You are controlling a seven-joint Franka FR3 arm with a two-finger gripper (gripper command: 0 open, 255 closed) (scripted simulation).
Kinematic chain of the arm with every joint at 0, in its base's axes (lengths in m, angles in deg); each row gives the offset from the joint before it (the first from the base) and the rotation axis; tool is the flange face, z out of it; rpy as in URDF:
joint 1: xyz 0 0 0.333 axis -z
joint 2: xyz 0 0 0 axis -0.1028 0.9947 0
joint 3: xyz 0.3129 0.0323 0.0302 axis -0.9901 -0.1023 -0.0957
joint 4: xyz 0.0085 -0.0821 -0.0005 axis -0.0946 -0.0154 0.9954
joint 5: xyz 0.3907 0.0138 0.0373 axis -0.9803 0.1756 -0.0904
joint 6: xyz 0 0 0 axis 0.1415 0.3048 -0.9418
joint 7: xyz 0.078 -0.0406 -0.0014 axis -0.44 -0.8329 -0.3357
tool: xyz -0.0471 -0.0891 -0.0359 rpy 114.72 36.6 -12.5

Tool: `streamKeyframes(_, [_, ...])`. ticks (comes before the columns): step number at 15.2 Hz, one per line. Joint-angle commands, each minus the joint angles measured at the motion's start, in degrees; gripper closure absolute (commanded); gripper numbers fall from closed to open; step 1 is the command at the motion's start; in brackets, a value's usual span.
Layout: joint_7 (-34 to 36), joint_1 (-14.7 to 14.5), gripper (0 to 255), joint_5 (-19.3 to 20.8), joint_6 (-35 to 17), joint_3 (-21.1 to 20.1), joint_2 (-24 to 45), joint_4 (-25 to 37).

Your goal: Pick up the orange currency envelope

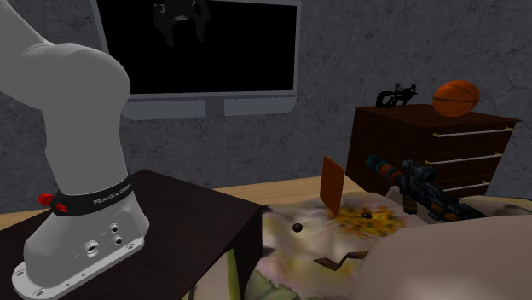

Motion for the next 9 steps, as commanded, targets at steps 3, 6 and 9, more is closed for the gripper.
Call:
streamKeyframes(3, [-2.9, 0.5, 0, 1.7, -3.0, 2.3, 0.3, -2.3])
streamKeyframes(6, [-7.1, 1.3, 0, 4.3, -7.7, 5.8, 1.5, -5.0])
streamKeyframes(9, [-11.3, 2.2, 0, 6.7, -12.6, 9.4, 3.6, -7.1])
